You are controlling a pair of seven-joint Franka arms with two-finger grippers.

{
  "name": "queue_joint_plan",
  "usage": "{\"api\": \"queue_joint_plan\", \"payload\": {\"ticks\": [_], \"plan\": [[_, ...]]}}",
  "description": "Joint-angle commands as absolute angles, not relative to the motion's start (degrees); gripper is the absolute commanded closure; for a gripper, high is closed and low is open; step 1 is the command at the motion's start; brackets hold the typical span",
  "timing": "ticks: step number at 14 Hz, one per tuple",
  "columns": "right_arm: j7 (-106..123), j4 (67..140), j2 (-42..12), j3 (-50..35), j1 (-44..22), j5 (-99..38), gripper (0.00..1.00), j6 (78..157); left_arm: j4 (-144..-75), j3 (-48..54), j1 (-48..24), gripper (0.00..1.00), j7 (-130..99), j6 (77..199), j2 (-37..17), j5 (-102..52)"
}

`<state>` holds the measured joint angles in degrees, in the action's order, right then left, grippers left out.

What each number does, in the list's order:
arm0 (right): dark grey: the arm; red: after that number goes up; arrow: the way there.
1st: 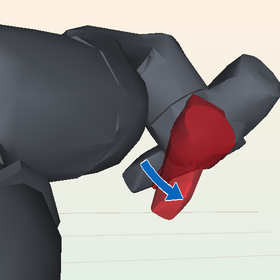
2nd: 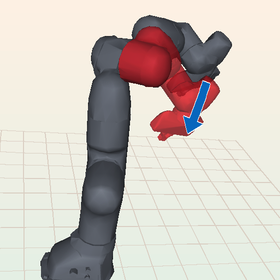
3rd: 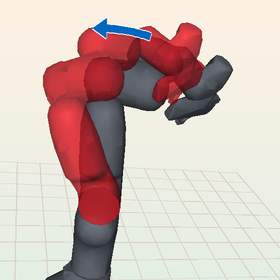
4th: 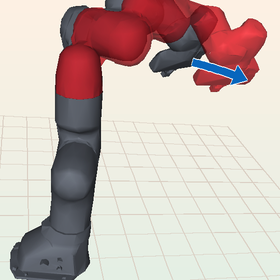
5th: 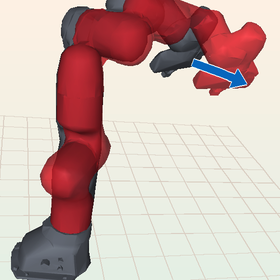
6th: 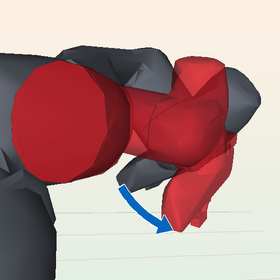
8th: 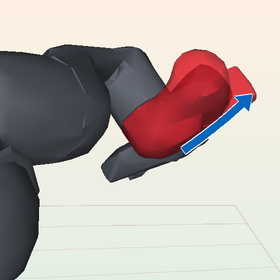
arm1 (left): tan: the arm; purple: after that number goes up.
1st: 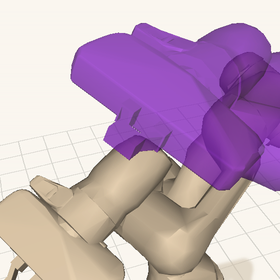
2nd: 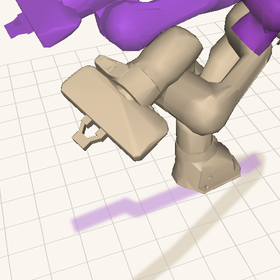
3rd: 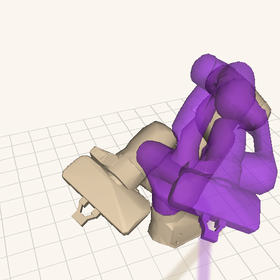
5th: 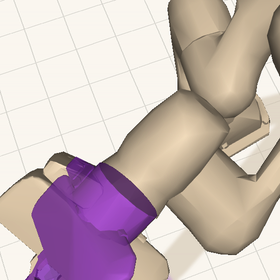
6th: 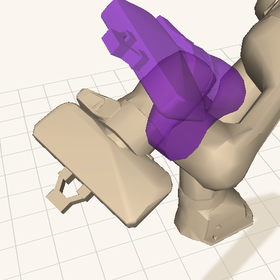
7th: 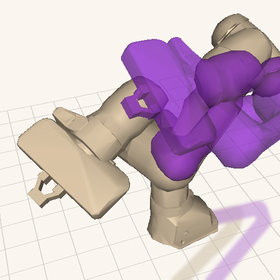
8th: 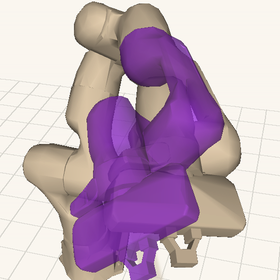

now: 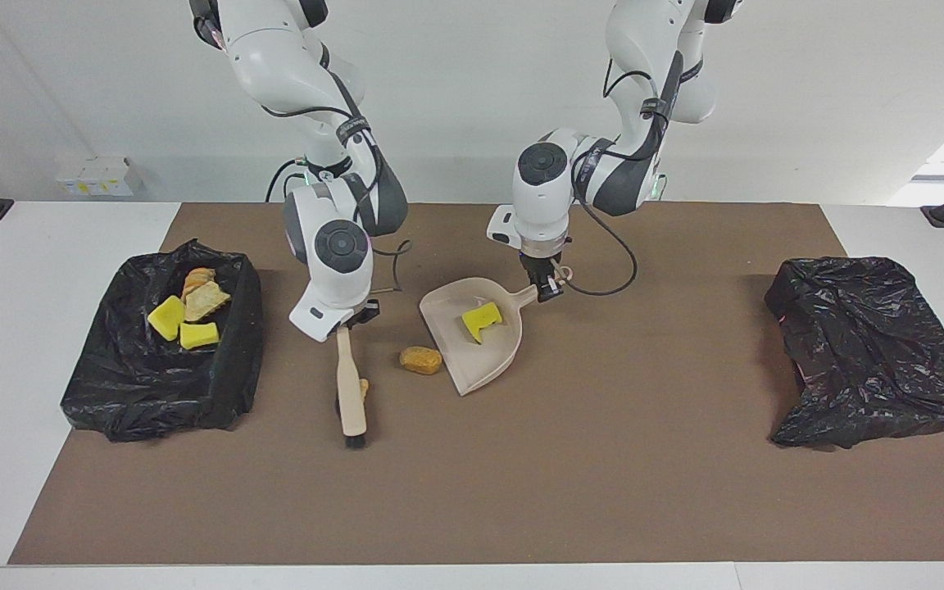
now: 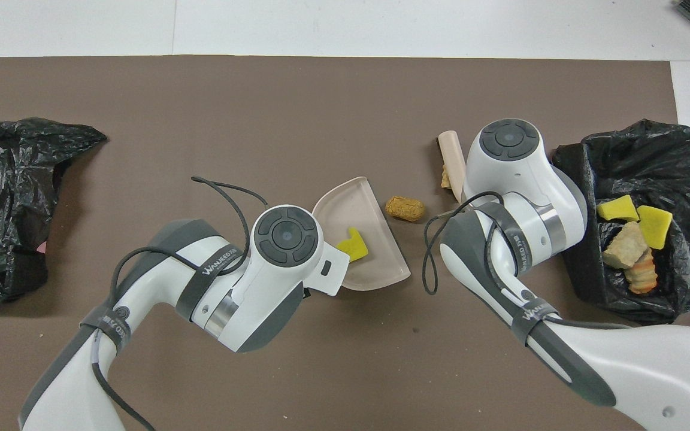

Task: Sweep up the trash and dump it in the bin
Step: 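Sweep the crumbs into the dustpan held by the left gripper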

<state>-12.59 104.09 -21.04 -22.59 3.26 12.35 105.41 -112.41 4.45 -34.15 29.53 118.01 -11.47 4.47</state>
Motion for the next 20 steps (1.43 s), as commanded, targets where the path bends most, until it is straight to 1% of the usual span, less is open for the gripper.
{"api": "queue_joint_plan", "payload": {"ticks": [1, 3, 5, 7, 11, 14, 18, 20], "plan": [[-10.6, 107.7, -19.5, -27.1, 3.8, 8.0, 1.00, 105.1, -114.5, 3.7, -35.2, 1.00, 27.2, 117.9, -9.8, 4.0], [-10.6, 109.1, -18.8, -31.4, 3.9, 5.3, 1.00, 104.9, -115.0, 3.7, -35.2, 1.00, 27.3, 119.4, -9.7, 4.0], [-11.1, 108.5, -18.7, -33.7, 3.8, -1.0, 1.00, 102.1, -115.8, 3.7, -35.2, 1.00, 27.8, 121.7, -9.7, 4.0], [-10.5, 107.8, -18.7, -34.3, 3.9, -7.5, 1.00, 101.9, -116.4, 3.7, -35.2, 1.00, 28.1, 123.3, -9.6, 4.0], [-10.6, 105.8, -16.3, -34.2, 7.7, -8.8, 1.00, 100.1, -116.5, 3.7, -34.0, 1.00, 33.9, 124.0, -9.7, 4.0], [-11.2, 105.6, -13.5, -34.2, 8.6, -9.4, 1.00, 96.9, -116.4, 3.7, -32.8, 1.00, 35.1, 126.1, -10.0, 3.9], [-13.3, 106.1, -8.4, -34.3, 7.7, -10.4, 1.00, 92.7, -116.4, 3.8, -31.1, 1.00, 37.1, 128.8, -10.5, 2.9], [-19.1, 106.6, -5.7, -34.5, 6.1, -10.5, 1.00, 89.7, -116.4, 3.8, -30.2, 1.00, 41.5, 130.0, -10.6, 1.1]]}}
